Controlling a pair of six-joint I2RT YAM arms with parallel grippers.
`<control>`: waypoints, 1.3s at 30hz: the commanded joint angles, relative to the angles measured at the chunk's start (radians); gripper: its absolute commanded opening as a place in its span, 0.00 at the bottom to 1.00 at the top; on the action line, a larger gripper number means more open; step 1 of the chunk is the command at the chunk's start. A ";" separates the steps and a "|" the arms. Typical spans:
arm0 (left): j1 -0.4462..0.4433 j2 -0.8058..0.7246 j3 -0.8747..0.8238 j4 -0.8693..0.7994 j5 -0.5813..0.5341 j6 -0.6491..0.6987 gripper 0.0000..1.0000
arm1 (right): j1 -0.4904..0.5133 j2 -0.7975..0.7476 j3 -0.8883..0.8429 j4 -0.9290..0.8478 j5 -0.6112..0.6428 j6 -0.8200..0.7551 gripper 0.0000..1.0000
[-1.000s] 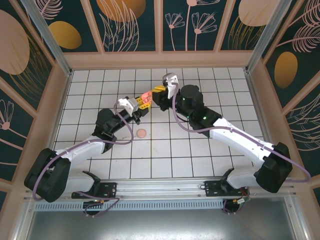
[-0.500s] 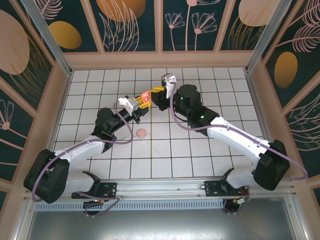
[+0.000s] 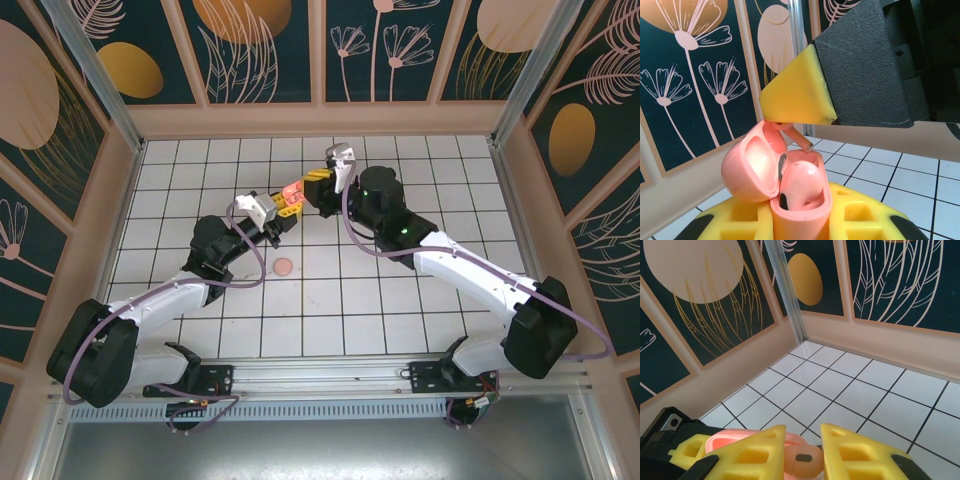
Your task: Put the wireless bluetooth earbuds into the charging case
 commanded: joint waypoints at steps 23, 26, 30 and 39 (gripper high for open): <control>-0.019 -0.025 0.049 0.032 0.049 -0.037 0.00 | 0.004 0.053 -0.038 0.087 -0.020 -0.016 0.20; -0.019 -0.027 0.050 0.043 0.060 -0.050 0.00 | 0.008 0.059 -0.055 0.107 -0.015 -0.021 0.19; -0.019 -0.036 0.049 0.060 0.075 -0.067 0.00 | 0.018 0.054 -0.084 0.131 0.016 -0.040 0.19; -0.021 -0.046 0.048 0.099 0.096 -0.113 0.00 | 0.022 0.024 -0.159 0.252 0.087 -0.041 0.17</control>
